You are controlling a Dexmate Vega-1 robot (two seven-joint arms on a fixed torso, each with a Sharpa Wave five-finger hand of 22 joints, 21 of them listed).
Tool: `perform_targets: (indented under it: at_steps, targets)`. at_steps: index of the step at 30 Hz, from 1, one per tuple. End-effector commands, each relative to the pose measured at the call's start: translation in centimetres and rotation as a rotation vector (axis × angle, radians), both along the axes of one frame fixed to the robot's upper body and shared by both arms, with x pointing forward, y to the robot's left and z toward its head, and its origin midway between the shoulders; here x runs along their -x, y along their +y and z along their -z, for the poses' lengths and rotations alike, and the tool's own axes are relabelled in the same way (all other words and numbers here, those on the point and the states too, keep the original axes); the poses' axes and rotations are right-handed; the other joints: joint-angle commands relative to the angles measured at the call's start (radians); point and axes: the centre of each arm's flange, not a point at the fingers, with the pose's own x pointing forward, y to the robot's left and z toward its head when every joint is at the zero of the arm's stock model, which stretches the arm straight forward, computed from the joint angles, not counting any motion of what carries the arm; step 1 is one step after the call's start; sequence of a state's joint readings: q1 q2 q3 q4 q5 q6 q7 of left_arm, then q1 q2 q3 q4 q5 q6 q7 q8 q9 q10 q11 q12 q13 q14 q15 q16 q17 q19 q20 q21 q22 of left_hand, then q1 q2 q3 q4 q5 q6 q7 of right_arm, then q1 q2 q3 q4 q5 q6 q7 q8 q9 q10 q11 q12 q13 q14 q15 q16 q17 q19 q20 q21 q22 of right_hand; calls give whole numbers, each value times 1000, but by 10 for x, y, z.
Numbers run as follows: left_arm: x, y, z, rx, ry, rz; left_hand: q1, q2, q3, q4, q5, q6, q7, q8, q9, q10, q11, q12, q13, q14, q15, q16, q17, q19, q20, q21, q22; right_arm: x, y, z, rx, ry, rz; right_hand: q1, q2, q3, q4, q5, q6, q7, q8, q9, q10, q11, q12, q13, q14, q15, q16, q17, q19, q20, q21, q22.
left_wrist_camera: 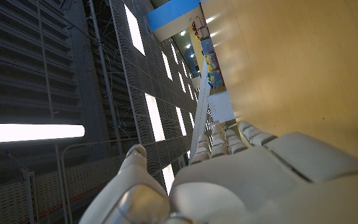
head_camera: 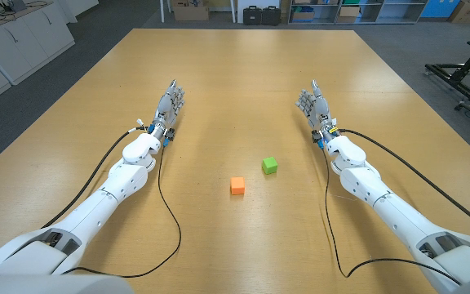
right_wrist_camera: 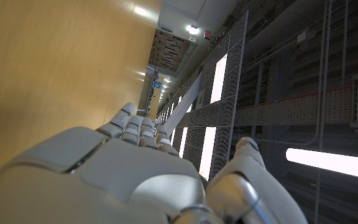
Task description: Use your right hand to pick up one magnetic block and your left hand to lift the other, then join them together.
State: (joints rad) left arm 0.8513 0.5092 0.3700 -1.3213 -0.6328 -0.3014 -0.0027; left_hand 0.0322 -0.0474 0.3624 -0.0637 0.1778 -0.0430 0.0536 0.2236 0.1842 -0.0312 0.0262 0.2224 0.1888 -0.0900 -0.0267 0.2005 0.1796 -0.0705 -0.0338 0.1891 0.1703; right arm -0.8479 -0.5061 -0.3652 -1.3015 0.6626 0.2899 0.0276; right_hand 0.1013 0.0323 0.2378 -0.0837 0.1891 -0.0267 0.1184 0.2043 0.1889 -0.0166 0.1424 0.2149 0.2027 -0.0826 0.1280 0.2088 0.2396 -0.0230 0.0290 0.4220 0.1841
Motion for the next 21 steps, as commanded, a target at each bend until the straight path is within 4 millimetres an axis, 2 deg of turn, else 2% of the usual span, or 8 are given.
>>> perform_targets:
  at_steps: [1, 10, 21]
  targets:
    - [8, -4, 0, 0, -25, -15, 6, -2, 8, -3, 3, 11, -2, 3, 4, 9, -1, 5, 3, 6, -6, 9, 4, -3, -95, 8, 3, 3, -3, 3, -26, -9, 8, 10, 2, 8, -1, 6, 11, 72, 10, 1, 10, 7, 11, 2, 9, 4, 8, 3, 6, 6, 6, 2]
    - [16, -5, 0, 0, -45, -14, 10, 4, 12, -8, 2, 26, -3, 6, 4, 26, -4, 9, 3, 19, -5, 11, 3, 7, -93, 10, 3, 14, -4, 1, -17, -40, 22, 21, 9, 13, -7, 6, 27, 66, 15, 2, 26, 4, 17, 2, 25, 2, 15, 2, 21, 6, 8, 3]
    - [32, -3, 11, 27, -46, -21, 15, 11, 17, -15, 2, 44, -6, 10, 4, 45, -5, 13, 3, 36, -6, 13, 3, 19, -90, 12, 3, 29, 0, -1, 5, -59, 23, 35, 16, 19, -14, 5, 43, 63, 19, 2, 47, -2, 25, 1, 44, -6, 21, 1, 38, 5, 9, 3]
